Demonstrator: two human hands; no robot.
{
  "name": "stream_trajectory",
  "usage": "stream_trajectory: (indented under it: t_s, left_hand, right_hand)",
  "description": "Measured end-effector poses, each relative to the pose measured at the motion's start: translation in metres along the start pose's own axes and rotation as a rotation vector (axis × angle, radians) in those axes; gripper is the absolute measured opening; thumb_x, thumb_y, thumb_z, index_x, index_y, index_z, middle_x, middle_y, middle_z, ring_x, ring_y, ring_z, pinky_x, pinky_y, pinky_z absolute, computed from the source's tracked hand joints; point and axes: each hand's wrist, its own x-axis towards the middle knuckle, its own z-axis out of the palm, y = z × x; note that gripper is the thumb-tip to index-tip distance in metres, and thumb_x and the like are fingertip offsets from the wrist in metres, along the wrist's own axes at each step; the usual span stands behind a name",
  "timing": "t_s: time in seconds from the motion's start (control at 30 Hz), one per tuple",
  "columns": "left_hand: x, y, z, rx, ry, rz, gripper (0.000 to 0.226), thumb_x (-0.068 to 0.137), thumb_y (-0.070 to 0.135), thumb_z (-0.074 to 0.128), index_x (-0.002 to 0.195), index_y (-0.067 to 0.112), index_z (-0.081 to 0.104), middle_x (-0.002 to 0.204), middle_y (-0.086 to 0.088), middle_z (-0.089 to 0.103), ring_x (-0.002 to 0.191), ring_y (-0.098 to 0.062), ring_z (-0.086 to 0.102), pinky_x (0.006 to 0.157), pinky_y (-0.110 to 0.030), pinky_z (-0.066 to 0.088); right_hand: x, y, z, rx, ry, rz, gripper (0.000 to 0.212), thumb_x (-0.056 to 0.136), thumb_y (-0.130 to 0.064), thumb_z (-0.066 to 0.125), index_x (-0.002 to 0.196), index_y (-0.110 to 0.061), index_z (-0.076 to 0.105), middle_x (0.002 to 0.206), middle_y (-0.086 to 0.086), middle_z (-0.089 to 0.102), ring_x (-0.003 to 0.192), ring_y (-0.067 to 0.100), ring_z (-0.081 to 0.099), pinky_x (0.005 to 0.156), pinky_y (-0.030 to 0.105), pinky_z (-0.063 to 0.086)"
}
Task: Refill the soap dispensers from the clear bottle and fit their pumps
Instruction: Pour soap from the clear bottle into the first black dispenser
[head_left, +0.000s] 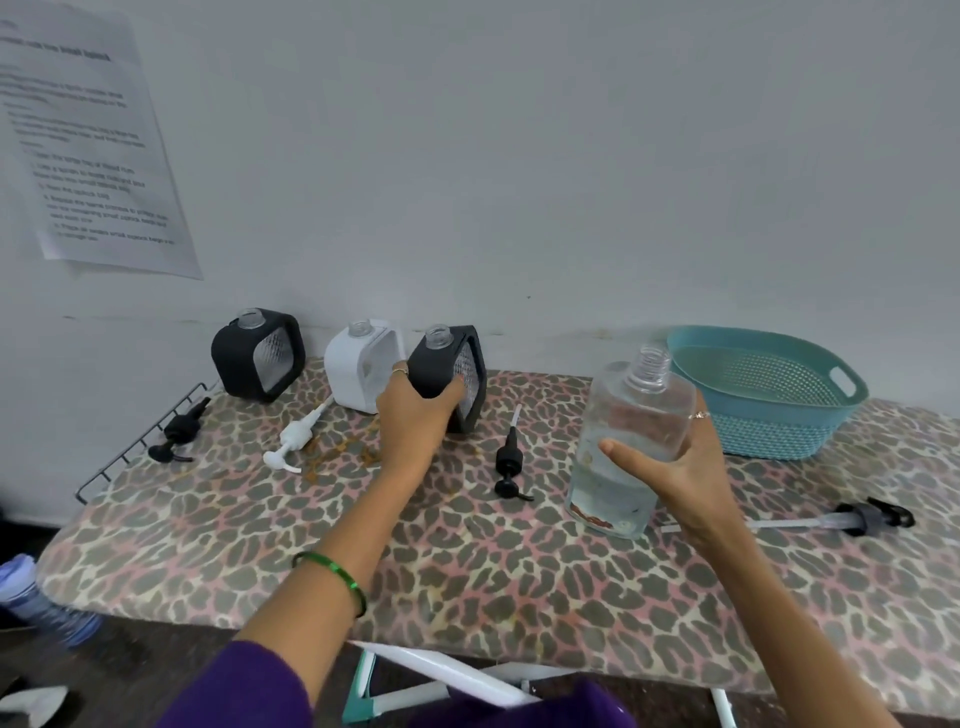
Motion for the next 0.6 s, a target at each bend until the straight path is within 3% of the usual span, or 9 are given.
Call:
stream_trajectory:
  t_s: [0.17, 0.27, 0.37, 0.47, 0.6]
  left_hand:
    - [-0.056, -0.014, -0.076, 0.016, -0.071, 0.009, 0.025, 0.084, 0.026, 0.074, 0.103, 0.025, 0.056, 0.091, 0.018, 0.062, 0.079, 0.008, 0.058, 0.06, -0.004, 0.044]
    - [-0.07, -0.024, -0.093, 0.054, -0.107, 0.05, 0.026, 0.082, 0.026, 0.076, 0.097, 0.035, 0.057, 0.096, 0.018, 0.065, 0.085, 0.004, 0.063, 0.071, -0.014, 0.05]
    - [-0.079, -0.024, -0.099, 0.034, -0.184, 0.118, 0.035, 0.081, 0.016, 0.077, 0.101, 0.038, 0.056, 0.098, 0.019, 0.066, 0.085, 0.01, 0.062, 0.07, -0.007, 0.049]
    - [-0.093, -0.029, -0.103, 0.035, -0.239, 0.168, 0.043, 0.08, 0.011, 0.077, 0.108, 0.036, 0.056, 0.104, 0.018, 0.065, 0.091, 0.011, 0.062, 0.073, -0.006, 0.047]
    - [-0.102, -0.041, -0.104, -0.011, -0.24, 0.206, 0.046, 0.08, 0.007, 0.077, 0.107, 0.037, 0.055, 0.105, 0.018, 0.065, 0.094, 0.008, 0.062, 0.076, -0.008, 0.048]
  right_hand:
    - [-0.022, 0.0, 0.02, -0.064, -0.043, -0.041, 0.069, 0.061, -0.021, 0.089, 0.117, -0.029, 0.05, 0.115, 0.0, 0.064, 0.102, 0.012, 0.066, 0.086, 0.032, 0.056]
    - [-0.02, 0.0, 0.02, -0.097, 0.009, -0.066, 0.067, 0.064, -0.024, 0.088, 0.119, -0.025, 0.049, 0.117, 0.002, 0.063, 0.106, 0.016, 0.064, 0.092, 0.045, 0.053]
    - [-0.016, -0.005, 0.018, -0.162, 0.009, -0.113, 0.068, 0.065, -0.029, 0.087, 0.12, -0.021, 0.047, 0.116, 0.0, 0.063, 0.107, 0.018, 0.063, 0.093, 0.049, 0.051]
    - [-0.021, -0.014, 0.022, -0.27, -0.023, -0.155, 0.065, 0.066, -0.024, 0.088, 0.116, -0.019, 0.046, 0.11, -0.005, 0.063, 0.103, 0.011, 0.063, 0.092, 0.041, 0.052]
    - [-0.028, -0.027, 0.03, -0.474, -0.054, -0.233, 0.067, 0.065, -0.032, 0.087, 0.116, -0.018, 0.046, 0.1, -0.009, 0.061, 0.092, 0.01, 0.061, 0.079, 0.019, 0.048]
